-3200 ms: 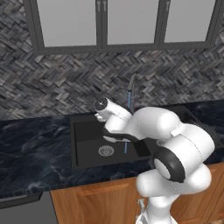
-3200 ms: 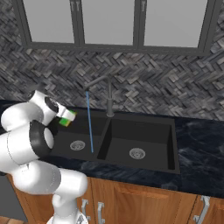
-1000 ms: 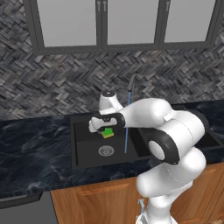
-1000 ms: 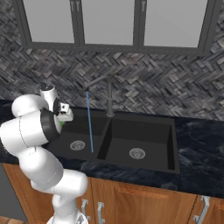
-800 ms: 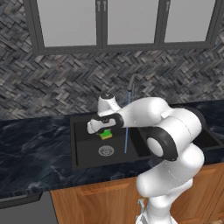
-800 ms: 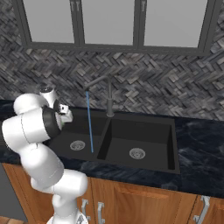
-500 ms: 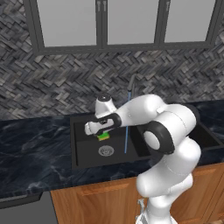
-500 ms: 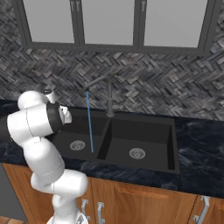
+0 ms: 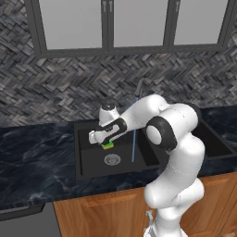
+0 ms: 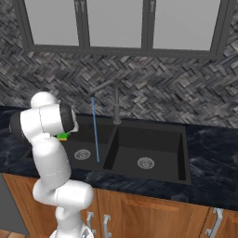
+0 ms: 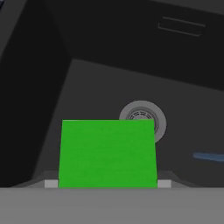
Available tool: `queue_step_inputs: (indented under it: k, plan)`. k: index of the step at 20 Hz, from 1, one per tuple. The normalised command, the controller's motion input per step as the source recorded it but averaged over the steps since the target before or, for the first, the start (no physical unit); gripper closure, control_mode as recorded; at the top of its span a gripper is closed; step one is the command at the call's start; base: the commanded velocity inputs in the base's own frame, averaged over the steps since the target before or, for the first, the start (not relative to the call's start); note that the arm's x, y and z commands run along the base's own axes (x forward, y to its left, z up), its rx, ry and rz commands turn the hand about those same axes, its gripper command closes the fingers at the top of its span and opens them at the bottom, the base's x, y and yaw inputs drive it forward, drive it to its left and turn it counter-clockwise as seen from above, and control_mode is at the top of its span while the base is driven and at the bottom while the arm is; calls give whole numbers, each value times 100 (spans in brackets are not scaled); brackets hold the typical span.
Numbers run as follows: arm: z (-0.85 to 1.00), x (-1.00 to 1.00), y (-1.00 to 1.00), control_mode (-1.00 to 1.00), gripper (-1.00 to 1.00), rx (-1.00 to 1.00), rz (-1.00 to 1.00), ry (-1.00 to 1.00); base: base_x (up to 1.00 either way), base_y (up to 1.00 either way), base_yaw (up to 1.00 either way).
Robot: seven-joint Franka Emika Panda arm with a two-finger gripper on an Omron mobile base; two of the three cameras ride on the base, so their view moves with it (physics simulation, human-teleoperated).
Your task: Soak the sponge with water for a few seconds and then drop it inside the sink.
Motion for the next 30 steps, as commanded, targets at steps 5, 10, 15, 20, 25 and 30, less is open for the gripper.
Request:
queue_step_inputs:
  k: [5, 10, 15, 20, 25, 30]
  plan:
    - [-33, 6, 1, -100, 100, 0, 0, 0, 0, 0, 0]
    - [-30, 3, 3, -100, 100, 0, 0, 0, 0, 0, 0]
    - [-27, 0, 3, -100, 100, 0, 0, 0, 0, 0, 0]
    - [-28, 0, 4, -100, 100, 0, 0, 0, 0, 0, 0]
    - [-31, 2, 2, -100, 100, 0, 0, 0, 0, 0, 0]
    - [-36, 7, 4, -100, 100, 0, 0, 0, 0, 0, 0]
